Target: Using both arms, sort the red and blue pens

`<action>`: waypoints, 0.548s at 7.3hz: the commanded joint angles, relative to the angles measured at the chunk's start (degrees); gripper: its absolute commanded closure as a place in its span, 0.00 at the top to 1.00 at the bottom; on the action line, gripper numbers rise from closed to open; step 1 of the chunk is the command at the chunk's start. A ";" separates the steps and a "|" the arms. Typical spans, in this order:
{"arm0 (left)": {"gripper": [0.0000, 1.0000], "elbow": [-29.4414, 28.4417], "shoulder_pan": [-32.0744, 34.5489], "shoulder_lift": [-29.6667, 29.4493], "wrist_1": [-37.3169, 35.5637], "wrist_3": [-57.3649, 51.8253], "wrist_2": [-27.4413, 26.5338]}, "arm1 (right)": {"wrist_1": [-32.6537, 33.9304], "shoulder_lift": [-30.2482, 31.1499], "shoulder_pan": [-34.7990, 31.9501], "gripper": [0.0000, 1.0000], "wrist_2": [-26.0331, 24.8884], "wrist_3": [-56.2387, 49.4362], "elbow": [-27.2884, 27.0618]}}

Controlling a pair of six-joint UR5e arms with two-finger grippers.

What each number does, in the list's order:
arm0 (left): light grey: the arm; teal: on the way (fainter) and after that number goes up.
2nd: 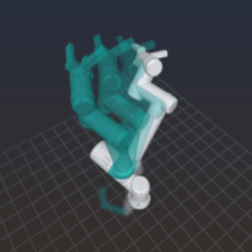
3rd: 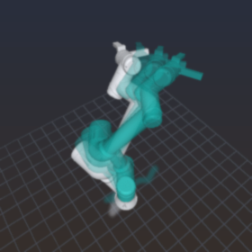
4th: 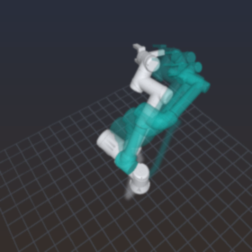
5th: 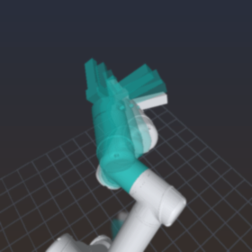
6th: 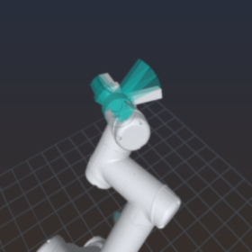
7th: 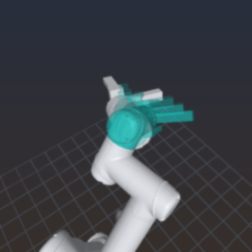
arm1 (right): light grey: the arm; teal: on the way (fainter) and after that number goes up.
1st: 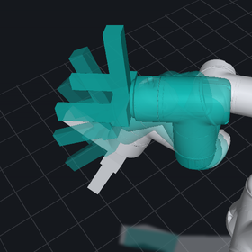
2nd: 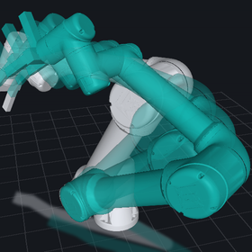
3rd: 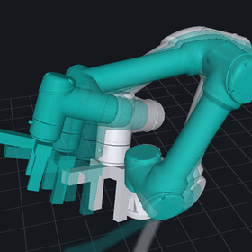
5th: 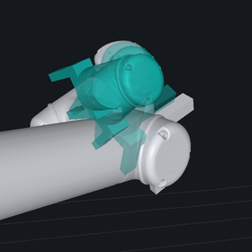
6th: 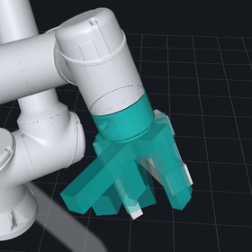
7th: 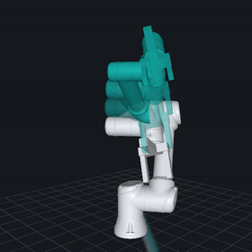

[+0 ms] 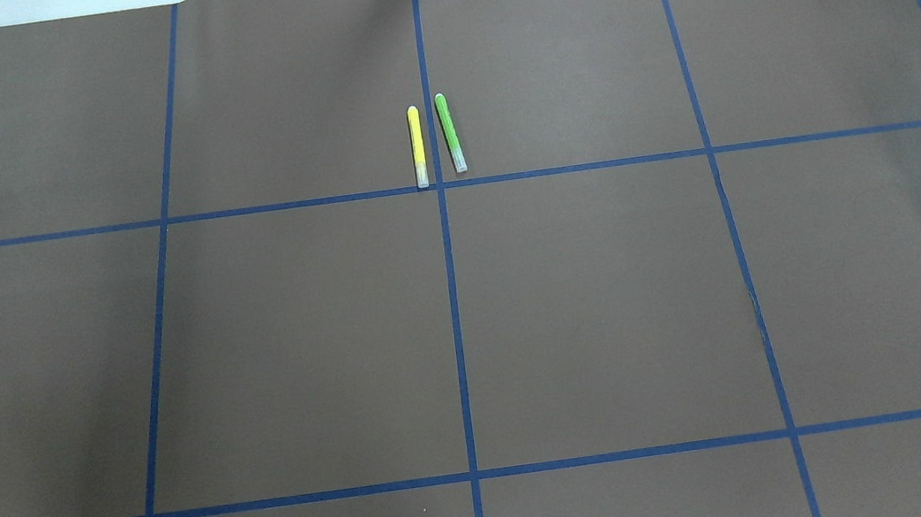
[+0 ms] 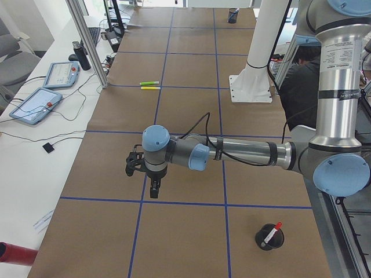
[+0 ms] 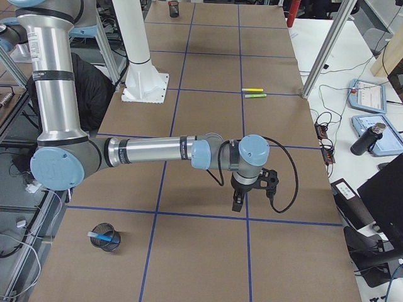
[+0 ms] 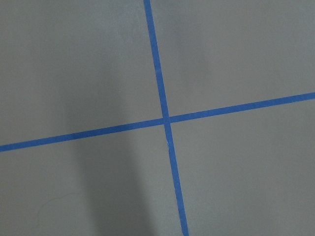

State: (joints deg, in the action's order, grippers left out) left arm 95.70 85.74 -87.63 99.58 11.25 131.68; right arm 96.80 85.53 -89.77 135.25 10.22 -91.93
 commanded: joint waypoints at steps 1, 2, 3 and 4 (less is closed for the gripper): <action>1.00 -0.16 0.04 0.01 -0.09 0.00 -0.02 | 0.14 0.26 0.03 1.00 0.10 -0.11 -0.09; 1.00 -0.16 -0.05 0.01 -0.09 0.00 0.07 | 0.14 0.26 0.03 1.00 0.10 -0.11 -0.18; 1.00 -0.16 -0.05 0.09 -0.09 0.00 0.15 | 0.14 0.26 0.03 1.00 0.10 -0.11 -0.18; 1.00 -0.16 -0.05 0.27 -0.09 0.00 0.15 | 0.05 0.26 0.03 1.00 0.10 -0.11 -0.26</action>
State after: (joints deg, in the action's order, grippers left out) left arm 95.55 85.70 -87.52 99.50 11.25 131.80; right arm 96.93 85.78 -89.74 135.35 10.11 -92.12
